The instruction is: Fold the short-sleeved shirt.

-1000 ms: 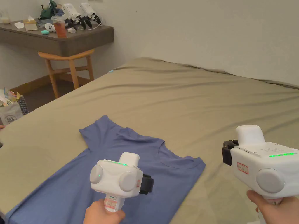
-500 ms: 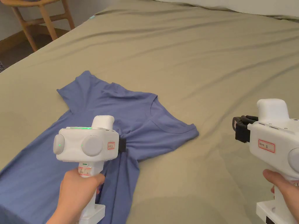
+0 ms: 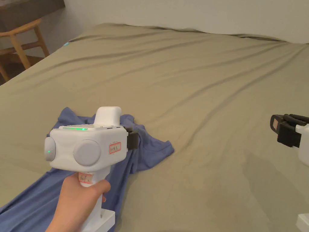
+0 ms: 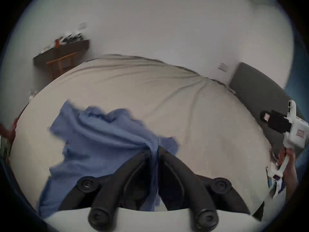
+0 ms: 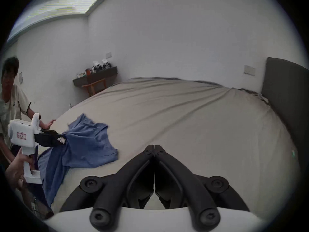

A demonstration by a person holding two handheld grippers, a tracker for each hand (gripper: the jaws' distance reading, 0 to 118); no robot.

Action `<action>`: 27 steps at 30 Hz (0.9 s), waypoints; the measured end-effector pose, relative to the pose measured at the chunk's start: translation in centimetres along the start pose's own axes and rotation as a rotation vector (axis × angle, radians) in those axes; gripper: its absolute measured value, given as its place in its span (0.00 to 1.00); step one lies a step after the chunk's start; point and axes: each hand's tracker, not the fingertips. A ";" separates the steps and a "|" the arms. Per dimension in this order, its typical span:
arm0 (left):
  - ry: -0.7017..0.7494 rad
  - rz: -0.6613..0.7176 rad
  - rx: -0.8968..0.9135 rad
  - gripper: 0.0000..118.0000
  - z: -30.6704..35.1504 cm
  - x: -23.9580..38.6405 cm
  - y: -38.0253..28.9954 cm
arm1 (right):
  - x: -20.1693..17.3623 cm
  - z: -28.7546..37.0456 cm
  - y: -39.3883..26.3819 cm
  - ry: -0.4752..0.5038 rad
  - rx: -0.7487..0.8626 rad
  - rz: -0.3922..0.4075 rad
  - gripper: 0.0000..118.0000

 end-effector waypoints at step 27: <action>-0.676 -0.595 -0.374 0.14 -7.1 46.7 -12.4 | 23.0 27.4 -8.8 -0.610 0.002 -0.188 0.02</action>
